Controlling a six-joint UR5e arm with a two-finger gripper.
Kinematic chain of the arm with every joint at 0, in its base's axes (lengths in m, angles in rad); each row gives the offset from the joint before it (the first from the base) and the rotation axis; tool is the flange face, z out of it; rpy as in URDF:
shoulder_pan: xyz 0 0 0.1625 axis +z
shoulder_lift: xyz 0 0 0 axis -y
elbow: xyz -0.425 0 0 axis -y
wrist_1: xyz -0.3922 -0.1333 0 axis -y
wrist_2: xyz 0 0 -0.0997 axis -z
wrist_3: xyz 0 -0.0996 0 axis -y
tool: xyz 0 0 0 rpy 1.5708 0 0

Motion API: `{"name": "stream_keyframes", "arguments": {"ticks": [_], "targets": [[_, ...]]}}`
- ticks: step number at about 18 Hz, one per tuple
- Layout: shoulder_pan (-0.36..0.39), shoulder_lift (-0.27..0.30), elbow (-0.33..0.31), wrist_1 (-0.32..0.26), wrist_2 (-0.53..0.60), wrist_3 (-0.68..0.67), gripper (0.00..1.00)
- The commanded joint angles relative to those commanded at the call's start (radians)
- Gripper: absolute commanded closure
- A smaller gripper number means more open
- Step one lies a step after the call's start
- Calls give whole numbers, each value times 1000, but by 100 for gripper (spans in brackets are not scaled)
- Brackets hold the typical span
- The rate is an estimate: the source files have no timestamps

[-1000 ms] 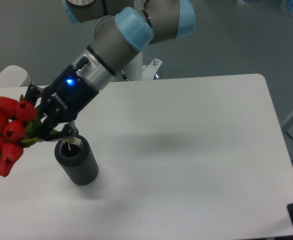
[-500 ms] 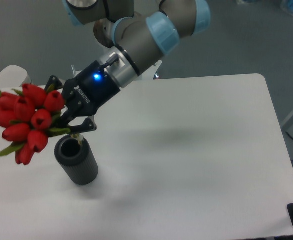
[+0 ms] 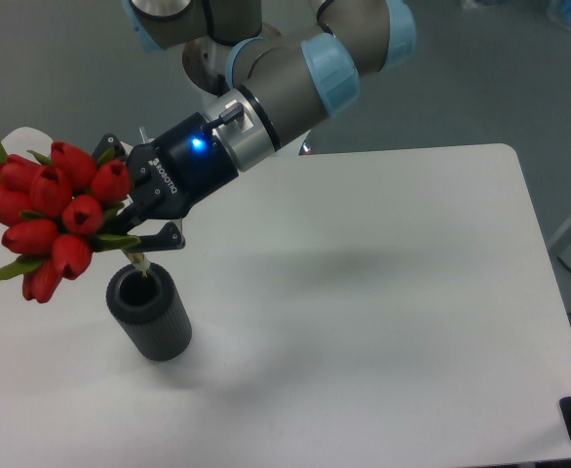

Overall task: Insert the flowers into the vase
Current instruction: 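Tilt the tulips and lower their stems into the vase opening, then rotate the bunch upright while pushing the stems down into the vase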

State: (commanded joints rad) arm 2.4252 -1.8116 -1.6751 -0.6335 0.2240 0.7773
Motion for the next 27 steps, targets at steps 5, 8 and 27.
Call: {"name": "stream_keyframes", "arguments": {"ticks": [5, 8, 27], "targets": [[-6, -17, -15, 0, -54, 108, 78], [-5, -14, -35, -2, -58, 109, 77], [-25, -37, -130, -2, -57, 232, 76]]}}
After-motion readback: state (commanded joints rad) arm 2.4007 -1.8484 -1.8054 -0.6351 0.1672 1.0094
